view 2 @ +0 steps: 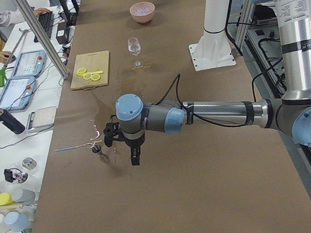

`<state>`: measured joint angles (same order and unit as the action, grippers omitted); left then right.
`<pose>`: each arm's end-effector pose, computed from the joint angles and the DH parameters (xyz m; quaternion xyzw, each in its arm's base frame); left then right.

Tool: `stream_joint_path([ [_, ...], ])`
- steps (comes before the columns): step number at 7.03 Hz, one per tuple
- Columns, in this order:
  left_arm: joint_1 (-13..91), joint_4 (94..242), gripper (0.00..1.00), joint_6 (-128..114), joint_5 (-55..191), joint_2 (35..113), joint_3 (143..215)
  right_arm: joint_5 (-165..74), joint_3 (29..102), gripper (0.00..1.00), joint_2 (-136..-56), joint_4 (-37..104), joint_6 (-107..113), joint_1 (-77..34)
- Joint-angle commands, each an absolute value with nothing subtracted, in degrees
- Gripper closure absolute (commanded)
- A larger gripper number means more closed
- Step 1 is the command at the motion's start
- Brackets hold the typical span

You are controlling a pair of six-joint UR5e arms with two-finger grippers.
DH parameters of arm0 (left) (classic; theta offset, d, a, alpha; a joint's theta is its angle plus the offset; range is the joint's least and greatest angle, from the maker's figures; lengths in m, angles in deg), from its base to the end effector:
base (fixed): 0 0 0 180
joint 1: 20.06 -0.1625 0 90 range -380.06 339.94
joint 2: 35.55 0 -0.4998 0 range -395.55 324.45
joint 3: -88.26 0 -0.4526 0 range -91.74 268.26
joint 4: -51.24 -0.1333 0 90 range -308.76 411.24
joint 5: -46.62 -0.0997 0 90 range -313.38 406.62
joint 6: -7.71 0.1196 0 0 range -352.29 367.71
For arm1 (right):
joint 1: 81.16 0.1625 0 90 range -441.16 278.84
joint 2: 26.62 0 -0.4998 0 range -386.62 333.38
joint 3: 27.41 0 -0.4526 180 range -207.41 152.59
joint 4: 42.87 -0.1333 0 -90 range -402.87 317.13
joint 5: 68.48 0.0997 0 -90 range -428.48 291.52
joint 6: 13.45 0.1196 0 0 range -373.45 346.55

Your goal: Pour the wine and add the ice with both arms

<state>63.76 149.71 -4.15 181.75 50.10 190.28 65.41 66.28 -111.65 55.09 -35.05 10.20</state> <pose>0.0088 -0.5320 0.6538 0.0685 0.3956 0.0085 0.9158 0.0644 -0.5901 0.6772 0.0799 -0.3651 -0.1652 0.9127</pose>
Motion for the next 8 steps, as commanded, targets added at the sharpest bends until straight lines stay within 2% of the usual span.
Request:
stream_joint_path([
  [1,65.80,151.94,0.02,-3.72,181.71,49.18,190.39,65.38,64.70,0.00,-112.74,54.95,-36.22,11.91],
  [8,65.72,153.19,0.02,-3.63,178.01,47.16,191.71,64.59,65.23,0.00,-114.60,54.95,-36.31,12.00],
])
